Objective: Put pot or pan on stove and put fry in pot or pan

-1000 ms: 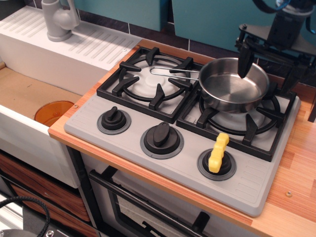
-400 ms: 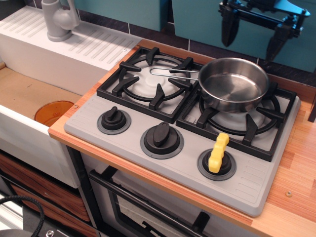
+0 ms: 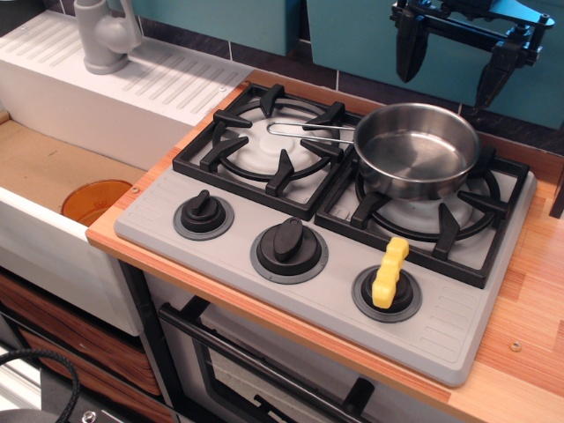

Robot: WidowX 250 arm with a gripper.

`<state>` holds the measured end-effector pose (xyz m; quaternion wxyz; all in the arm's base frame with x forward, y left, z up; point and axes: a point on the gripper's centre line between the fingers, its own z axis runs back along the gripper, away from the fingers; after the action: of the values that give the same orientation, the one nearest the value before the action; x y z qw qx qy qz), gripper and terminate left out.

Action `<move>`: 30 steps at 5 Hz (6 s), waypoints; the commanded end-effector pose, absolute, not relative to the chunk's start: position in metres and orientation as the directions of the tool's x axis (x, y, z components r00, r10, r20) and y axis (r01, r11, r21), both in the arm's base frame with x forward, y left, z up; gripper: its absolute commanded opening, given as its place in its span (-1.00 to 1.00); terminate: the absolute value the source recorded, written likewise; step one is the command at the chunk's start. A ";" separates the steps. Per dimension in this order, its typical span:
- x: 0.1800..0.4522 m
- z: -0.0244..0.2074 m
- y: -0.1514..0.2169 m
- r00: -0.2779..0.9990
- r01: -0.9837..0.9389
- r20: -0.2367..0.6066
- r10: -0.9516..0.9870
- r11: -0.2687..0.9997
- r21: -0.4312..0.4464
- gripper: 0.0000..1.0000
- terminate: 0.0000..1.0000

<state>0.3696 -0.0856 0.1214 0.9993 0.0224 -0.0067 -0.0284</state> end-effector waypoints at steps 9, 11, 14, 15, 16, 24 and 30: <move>0.266 0.073 -0.105 0.953 -0.104 0.297 0.061 0.986 0.130 1.00 -1.00; 0.268 0.061 -0.095 0.945 -0.109 0.320 0.066 0.987 0.118 1.00 -1.00; 0.264 0.045 -0.097 0.935 -0.117 0.346 0.081 0.990 0.084 1.00 -1.00; 0.264 0.043 -0.097 0.933 -0.122 0.348 0.095 0.991 0.056 -1.00 -1.00; 0.265 0.045 -0.098 0.934 -0.130 0.341 0.107 0.991 0.045 -1.00 -1.00; 0.370 0.121 -0.062 0.938 -0.102 0.330 0.110 0.994 -0.043 -1.00 -1.00; 0.371 0.145 -0.059 0.955 -0.102 0.279 0.101 0.995 -0.013 1.00 -1.00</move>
<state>0.3615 -0.0550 0.1073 0.9947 0.0113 -0.0881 0.0523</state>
